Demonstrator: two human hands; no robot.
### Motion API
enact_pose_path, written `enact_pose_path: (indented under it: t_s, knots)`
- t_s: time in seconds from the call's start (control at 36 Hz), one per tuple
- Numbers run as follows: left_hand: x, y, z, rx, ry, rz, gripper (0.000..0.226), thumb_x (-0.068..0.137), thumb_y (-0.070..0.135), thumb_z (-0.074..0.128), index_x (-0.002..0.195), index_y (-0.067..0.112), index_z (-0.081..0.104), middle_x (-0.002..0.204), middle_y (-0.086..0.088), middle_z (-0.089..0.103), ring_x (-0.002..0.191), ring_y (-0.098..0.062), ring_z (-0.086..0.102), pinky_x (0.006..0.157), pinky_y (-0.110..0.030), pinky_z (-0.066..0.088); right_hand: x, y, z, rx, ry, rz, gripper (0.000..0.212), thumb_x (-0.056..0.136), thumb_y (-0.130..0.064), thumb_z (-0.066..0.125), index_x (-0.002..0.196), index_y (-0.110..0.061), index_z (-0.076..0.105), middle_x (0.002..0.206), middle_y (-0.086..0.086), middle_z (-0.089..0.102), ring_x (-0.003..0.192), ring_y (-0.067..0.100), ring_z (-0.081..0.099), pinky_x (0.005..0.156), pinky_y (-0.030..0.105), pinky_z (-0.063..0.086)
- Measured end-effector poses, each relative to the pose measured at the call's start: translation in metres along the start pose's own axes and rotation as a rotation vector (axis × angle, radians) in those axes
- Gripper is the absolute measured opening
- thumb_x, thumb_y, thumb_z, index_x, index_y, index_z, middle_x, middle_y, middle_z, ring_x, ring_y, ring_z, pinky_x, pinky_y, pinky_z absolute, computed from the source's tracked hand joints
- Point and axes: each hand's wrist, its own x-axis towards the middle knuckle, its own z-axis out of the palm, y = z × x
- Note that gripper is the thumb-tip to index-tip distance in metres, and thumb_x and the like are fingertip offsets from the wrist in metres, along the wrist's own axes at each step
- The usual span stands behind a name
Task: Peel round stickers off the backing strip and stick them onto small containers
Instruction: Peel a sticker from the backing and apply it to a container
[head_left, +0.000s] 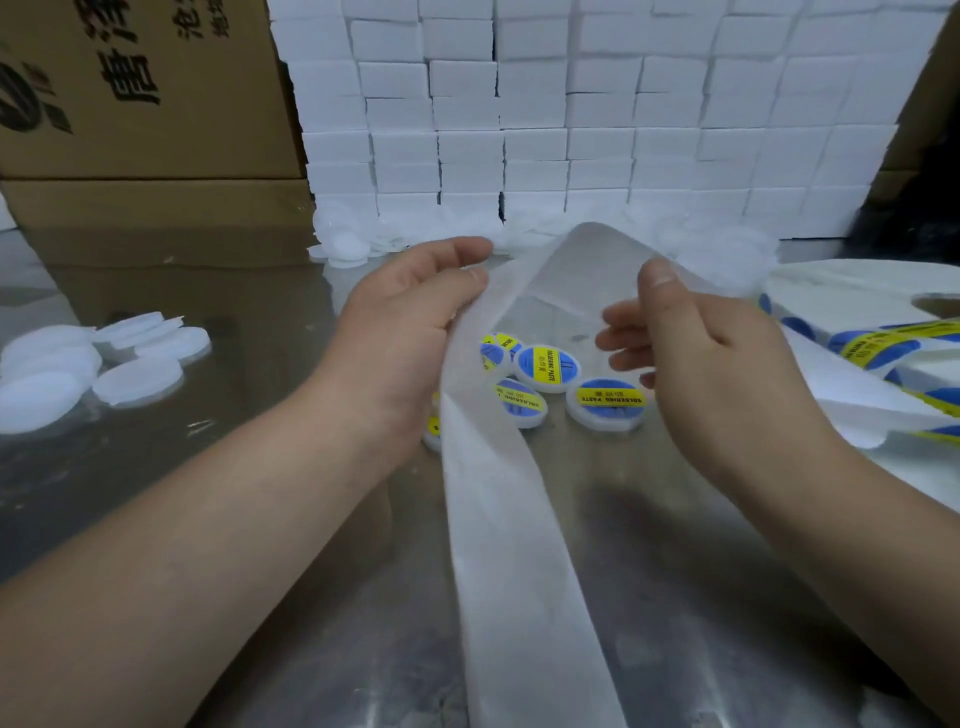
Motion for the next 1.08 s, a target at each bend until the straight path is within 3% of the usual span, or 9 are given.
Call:
enact_pose_path:
  t_s: [0.11,0.28,0.44,0.53,0.64,0.75,0.83,0.97,1.08]
  knots:
    - [-0.006,0.000,0.003,0.120,-0.144,0.005,0.023,0.089,0.001,0.045,0.088,0.019,0.060,0.038,0.013,0.048,0.030,0.001,0.040,0.050,-0.020,0.039,0.012,0.006,0.001,0.312,0.016,0.259,0.045,0.068,-0.063,0.036,0.071,-0.025,0.061,0.084,-0.007,0.069,0.079,0.009,0.065,0.078,0.035,0.050]
    - [-0.009,-0.009,0.008,0.373,-0.249,-0.039,0.028,0.083,0.001,0.054,0.077,0.025,0.065,0.061,0.001,0.056,0.048,-0.008,0.046,0.046,-0.014,0.036,0.014,0.003,-0.005,0.563,0.143,0.310,0.031,0.072,-0.055,0.050,0.083,-0.027,0.061,0.102,-0.009,0.067,0.089,0.004,0.064,0.085,0.028,0.046]
    - [-0.011,-0.020,0.005,0.566,-0.304,-0.043,0.015,0.081,0.018,0.059,0.079,0.030,0.067,0.051,0.015,0.051,0.046,-0.003,0.043,0.047,-0.013,0.035,0.011,0.001,-0.005,0.466,0.214,0.199,0.045,0.068,-0.033,0.057,0.089,0.006,0.052,0.077,0.010,0.053,0.072,0.016,0.052,0.068,0.031,0.043]
    - [-0.014,-0.021,0.006,0.591,-0.326,-0.091,0.012,0.078,0.031,0.057,0.074,0.028,0.069,0.056,0.014,0.058,0.046,-0.002,0.049,0.046,-0.012,0.036,0.010,0.003,-0.006,0.400,0.239,0.145,0.008,0.079,-0.010,0.051,0.079,-0.011,0.059,0.066,-0.002,0.056,0.061,0.011,0.050,0.051,0.018,0.040]
    - [-0.010,-0.020,0.005,0.614,-0.218,-0.080,0.020,0.076,0.034,0.054,0.071,0.021,0.069,0.053,0.010,0.057,0.037,-0.002,0.049,0.041,-0.012,0.035,0.006,0.002,-0.006,0.293,0.247,0.006,0.019,0.081,-0.005,0.047,0.089,-0.013,0.061,0.075,-0.001,0.065,0.062,0.014,0.055,0.053,0.014,0.043]
    - [-0.002,-0.019,0.003,0.542,-0.099,-0.087,0.021,0.081,0.023,0.053,0.065,0.022,0.067,0.055,0.014,0.061,0.036,-0.003,0.048,0.039,-0.009,0.034,0.000,0.003,-0.004,0.119,0.256,-0.134,0.025,0.086,-0.011,0.048,0.078,-0.035,0.052,0.070,-0.032,0.060,0.069,-0.013,0.055,0.057,0.001,0.038]
    - [0.002,-0.022,0.002,0.555,-0.068,-0.087,0.023,0.083,0.022,0.054,0.063,0.023,0.066,0.054,0.016,0.060,0.037,-0.002,0.049,0.043,-0.013,0.038,-0.004,0.004,-0.003,0.020,0.277,-0.158,0.027,0.088,-0.011,0.049,0.071,-0.030,0.043,0.064,-0.018,0.053,0.061,-0.015,0.050,0.051,0.012,0.035]
    - [0.011,-0.023,-0.002,0.535,0.018,-0.074,0.021,0.083,0.020,0.053,0.067,0.022,0.066,0.062,0.012,0.060,0.036,0.000,0.048,0.045,-0.013,0.040,-0.007,0.002,-0.001,-0.043,0.272,-0.159,0.032,0.088,-0.013,0.050,0.059,-0.016,0.037,0.054,-0.002,0.042,0.053,0.010,0.042,0.051,0.030,0.024]
    - [0.028,-0.021,-0.001,0.571,0.039,-0.066,0.017,0.083,0.019,0.053,0.071,0.017,0.065,0.065,0.007,0.060,0.037,-0.001,0.047,0.052,-0.020,0.042,-0.009,0.000,0.003,0.060,0.170,-0.135,0.012,0.088,-0.012,0.049,0.080,-0.011,0.058,0.075,0.010,0.064,0.073,0.025,0.058,0.065,0.035,0.045]
